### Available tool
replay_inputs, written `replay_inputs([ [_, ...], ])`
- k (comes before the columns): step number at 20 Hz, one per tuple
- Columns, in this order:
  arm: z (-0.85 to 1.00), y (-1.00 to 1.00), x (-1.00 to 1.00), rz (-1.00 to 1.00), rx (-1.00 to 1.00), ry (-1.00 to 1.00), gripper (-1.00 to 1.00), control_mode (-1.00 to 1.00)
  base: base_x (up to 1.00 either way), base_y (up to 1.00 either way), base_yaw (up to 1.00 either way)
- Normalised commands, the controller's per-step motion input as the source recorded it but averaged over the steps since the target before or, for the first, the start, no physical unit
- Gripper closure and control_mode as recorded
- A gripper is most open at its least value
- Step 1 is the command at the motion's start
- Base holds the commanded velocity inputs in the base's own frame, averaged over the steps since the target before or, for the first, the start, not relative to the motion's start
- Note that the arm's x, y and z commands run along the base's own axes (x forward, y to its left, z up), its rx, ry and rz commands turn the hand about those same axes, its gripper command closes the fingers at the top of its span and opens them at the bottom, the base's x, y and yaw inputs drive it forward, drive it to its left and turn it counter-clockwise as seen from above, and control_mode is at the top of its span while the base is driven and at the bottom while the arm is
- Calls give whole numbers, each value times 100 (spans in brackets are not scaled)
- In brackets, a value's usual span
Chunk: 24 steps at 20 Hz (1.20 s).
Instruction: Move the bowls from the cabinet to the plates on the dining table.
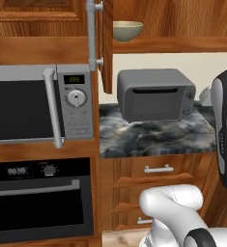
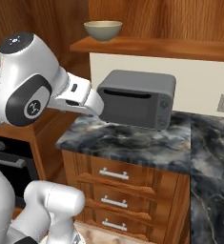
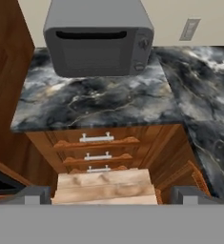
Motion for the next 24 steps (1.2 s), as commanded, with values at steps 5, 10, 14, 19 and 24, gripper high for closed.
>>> replay_inputs([
  [5, 0, 0, 0, 0, 0, 0, -100, 100, 55, -21, 5],
  [10, 0, 0, 0, 0, 0, 0, -100, 100, 37, -28, 3],
  [14, 0, 0, 0, 0, 0, 0, -100, 100, 5, -20, 2],
  [19, 0, 0, 0, 0, 0, 0, -100, 100, 0, -17, 0],
  [24, 0, 0, 0, 0, 0, 0, -100, 100, 2, -19, 0],
])
